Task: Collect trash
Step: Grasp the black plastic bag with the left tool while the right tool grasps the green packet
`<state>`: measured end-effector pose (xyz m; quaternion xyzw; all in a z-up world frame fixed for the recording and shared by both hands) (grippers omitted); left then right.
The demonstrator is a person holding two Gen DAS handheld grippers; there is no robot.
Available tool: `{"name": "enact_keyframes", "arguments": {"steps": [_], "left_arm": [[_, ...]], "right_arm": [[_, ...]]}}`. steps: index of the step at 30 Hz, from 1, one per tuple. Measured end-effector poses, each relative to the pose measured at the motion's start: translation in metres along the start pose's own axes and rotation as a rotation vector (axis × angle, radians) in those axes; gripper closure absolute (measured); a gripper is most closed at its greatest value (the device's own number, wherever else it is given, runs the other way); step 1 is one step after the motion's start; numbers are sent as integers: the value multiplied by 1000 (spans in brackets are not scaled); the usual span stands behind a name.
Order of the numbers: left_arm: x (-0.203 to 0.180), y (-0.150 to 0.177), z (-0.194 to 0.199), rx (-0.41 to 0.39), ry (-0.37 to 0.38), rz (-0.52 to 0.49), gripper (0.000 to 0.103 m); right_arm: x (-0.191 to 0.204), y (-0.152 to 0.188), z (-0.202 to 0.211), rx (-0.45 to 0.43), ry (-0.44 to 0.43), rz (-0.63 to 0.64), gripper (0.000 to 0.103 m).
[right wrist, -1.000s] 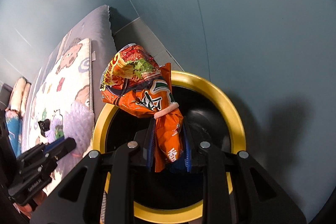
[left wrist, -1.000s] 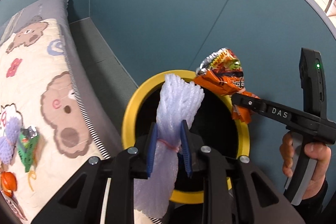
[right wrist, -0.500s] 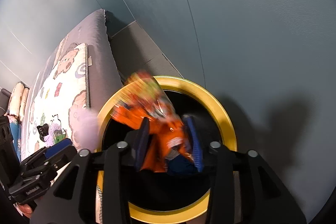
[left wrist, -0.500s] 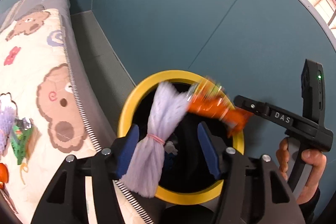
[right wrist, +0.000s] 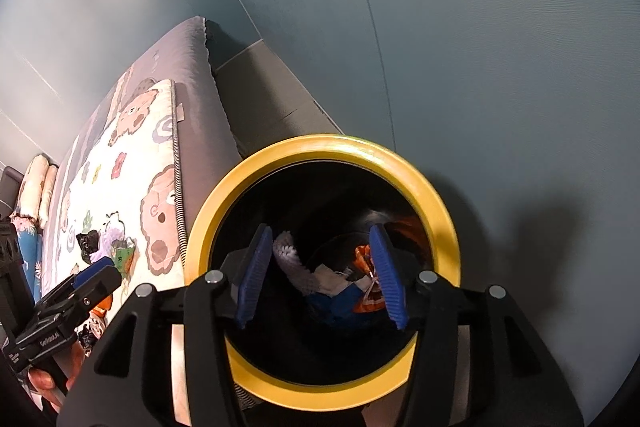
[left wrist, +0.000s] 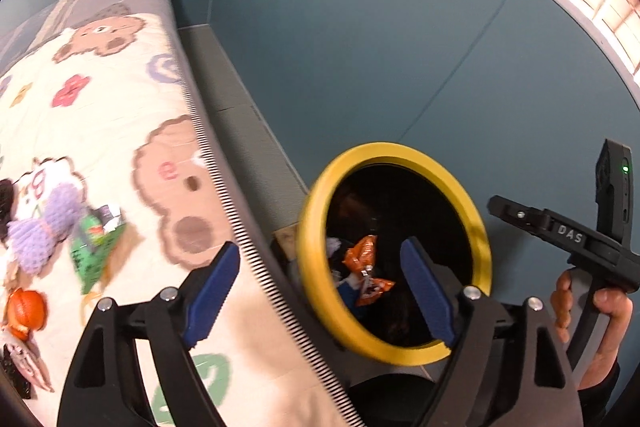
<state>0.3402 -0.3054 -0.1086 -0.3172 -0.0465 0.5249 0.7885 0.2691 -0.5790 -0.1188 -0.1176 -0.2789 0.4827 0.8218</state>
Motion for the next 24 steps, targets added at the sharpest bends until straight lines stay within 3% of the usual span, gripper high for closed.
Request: {"name": "enact_keyframes", "arguments": {"steps": [12, 24], "left_arm": [[104, 33, 52, -18, -123, 118, 16], [206, 62, 117, -47, -235, 253, 15]], "right_arm": [[72, 22, -2, 36, -49, 105, 45], [177, 52, -16, 84, -113, 240, 45]]}}
Point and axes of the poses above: each gripper's, at about its wrist camera, not at the fingertips, and z roughly against the way its jaws point, x to its left, y to its underside, the point moved 7 cm from there along -z, roughly the way its jaws point, and after that the axes turned 4 degrees about -z, right-handed, at the moved point
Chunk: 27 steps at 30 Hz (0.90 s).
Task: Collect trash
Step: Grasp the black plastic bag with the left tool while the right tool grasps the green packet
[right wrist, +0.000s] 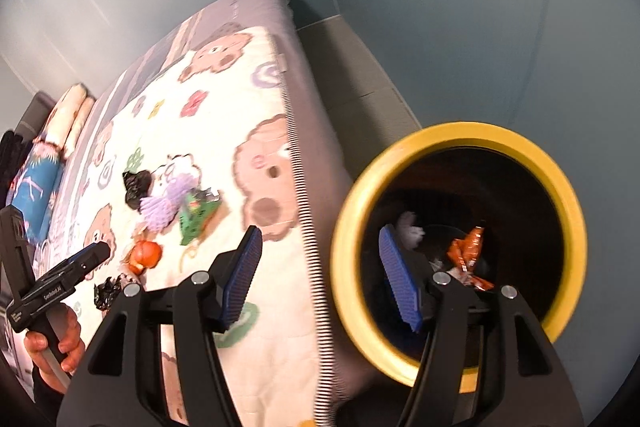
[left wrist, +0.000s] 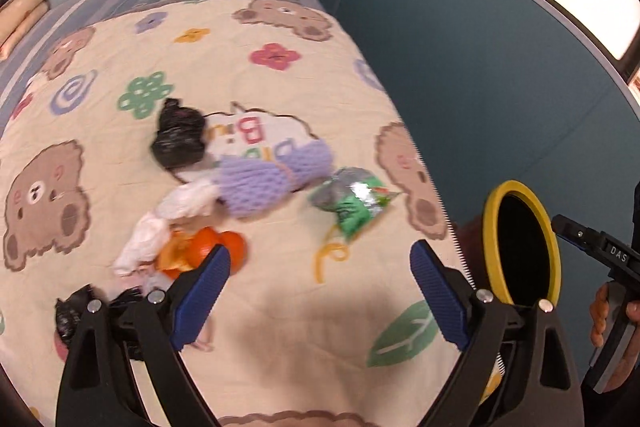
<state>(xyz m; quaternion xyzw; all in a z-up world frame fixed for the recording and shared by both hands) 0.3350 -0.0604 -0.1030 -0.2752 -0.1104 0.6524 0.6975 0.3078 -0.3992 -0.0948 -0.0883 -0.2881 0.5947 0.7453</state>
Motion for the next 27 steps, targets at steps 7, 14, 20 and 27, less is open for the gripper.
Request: {"name": "enact_keyframes", "arguments": {"steps": [7, 14, 20, 27], "left_arm": [[71, 15, 16, 15, -64, 77, 15], [130, 38, 25, 42, -108, 149, 15], [174, 57, 32, 62, -148, 199, 15], [209, 80, 31, 97, -175, 238, 15]], "right_arm": [[51, 3, -24, 41, -20, 59, 45], [95, 6, -46, 74, -21, 117, 44], [122, 8, -68, 105, -13, 153, 44], [145, 12, -98, 146, 1, 187, 44]]}}
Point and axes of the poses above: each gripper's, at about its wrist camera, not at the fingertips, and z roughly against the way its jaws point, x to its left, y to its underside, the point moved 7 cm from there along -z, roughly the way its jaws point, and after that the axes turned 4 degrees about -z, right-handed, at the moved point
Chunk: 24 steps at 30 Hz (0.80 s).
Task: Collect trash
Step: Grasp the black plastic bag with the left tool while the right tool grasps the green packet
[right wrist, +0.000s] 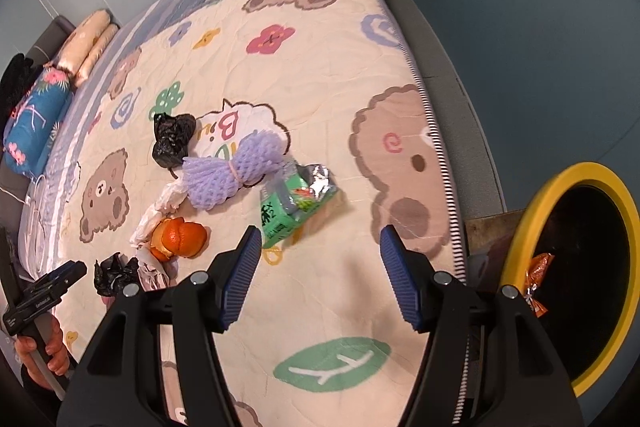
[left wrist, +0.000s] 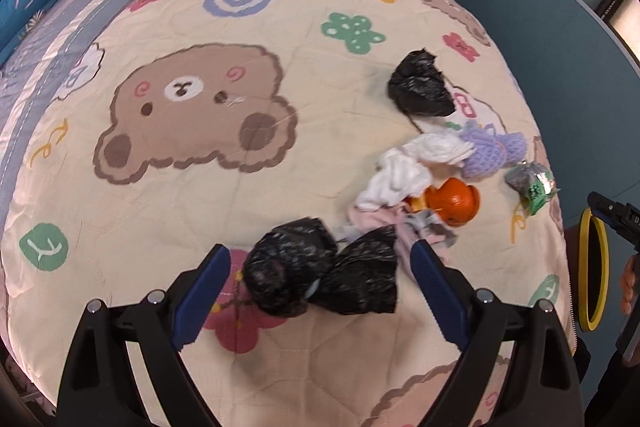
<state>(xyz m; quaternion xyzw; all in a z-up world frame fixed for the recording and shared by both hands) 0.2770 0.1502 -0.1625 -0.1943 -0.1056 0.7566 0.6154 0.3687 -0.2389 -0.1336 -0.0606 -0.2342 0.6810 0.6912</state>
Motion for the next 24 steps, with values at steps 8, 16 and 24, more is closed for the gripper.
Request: {"name": "enact_keyframes", "arguments": {"steps": [8, 16, 24], "left_arm": [[27, 19, -17, 51, 6, 50, 15], [33, 23, -33, 77, 22, 64, 15], [27, 30, -56, 112, 28, 47, 17]], "right_arm": [[16, -3, -35, 50, 15, 16, 41], [21, -9, -71, 89, 45, 7, 41], [24, -12, -100, 117, 70, 6, 42]]}}
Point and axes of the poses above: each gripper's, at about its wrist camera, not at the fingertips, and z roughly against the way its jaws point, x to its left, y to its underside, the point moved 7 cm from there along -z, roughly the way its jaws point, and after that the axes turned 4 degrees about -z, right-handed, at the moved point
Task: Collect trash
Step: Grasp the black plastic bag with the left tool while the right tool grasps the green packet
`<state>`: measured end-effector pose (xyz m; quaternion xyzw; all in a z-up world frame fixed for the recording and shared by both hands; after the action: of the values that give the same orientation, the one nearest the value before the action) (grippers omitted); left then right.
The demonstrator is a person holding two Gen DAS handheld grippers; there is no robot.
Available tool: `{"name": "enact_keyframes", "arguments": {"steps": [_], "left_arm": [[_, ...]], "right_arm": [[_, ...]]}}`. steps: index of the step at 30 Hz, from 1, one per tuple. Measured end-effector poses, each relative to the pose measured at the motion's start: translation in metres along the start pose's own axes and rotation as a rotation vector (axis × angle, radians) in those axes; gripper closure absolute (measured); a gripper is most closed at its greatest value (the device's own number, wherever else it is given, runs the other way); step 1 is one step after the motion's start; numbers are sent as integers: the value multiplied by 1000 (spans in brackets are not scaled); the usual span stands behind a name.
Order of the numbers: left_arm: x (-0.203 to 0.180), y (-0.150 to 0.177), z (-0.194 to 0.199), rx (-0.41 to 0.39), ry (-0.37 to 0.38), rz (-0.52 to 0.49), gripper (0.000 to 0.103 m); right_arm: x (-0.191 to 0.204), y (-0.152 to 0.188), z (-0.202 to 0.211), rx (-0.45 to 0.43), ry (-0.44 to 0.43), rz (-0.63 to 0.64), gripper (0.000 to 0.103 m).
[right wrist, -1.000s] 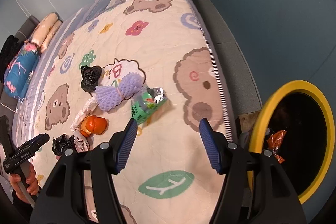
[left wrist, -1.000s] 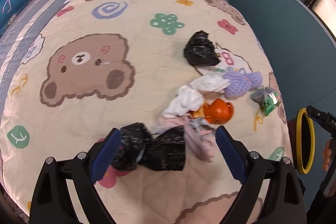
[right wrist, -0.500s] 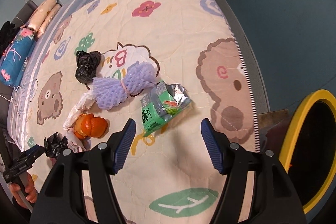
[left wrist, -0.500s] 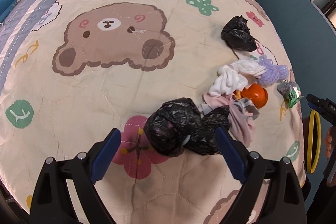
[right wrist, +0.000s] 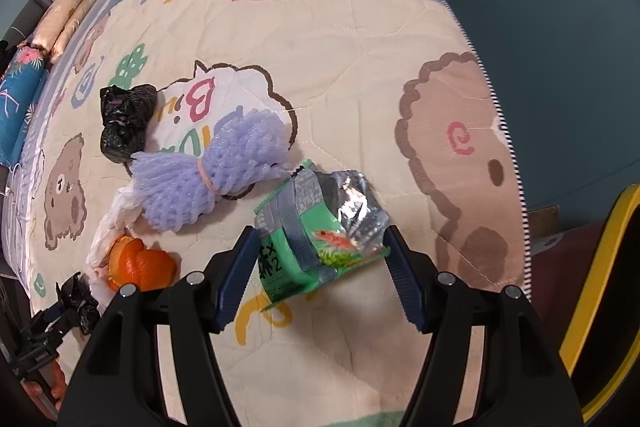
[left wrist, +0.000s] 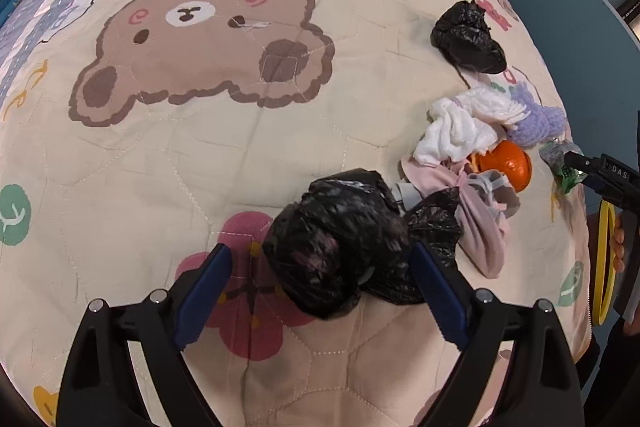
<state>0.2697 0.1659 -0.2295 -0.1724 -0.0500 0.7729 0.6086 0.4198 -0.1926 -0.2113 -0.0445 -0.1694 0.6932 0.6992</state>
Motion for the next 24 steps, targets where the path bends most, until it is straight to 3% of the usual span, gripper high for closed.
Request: {"name": "enact_keyframes", "arguments": {"steps": [6, 10, 13, 24], "left_arm": [[-8, 4, -9, 14, -4, -48, 38], [-14, 4, -10, 7, -19, -83, 62], [-17, 6, -8, -8, -26, -101, 72], [-16, 9, 15, -35, -32, -126, 78]], "right_arm": [[14, 3, -5, -3, 21, 60, 53], [20, 6, -7, 1, 26, 76, 62], [24, 7, -6, -7, 30, 85, 69], [23, 12, 10, -12, -22, 68, 75]]}}
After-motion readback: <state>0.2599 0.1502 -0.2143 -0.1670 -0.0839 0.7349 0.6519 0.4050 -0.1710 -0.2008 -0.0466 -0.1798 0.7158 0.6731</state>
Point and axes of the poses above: each gripper's, at about its wrist camera, not at the fingertips, and z roughly against the way its jaws point, x to its left, y to its underside, the point moved 7 cm from there along -z, roughly the way its jaws point, and after that the axes turned 4 degrees about -z, right-handed, at the moved point
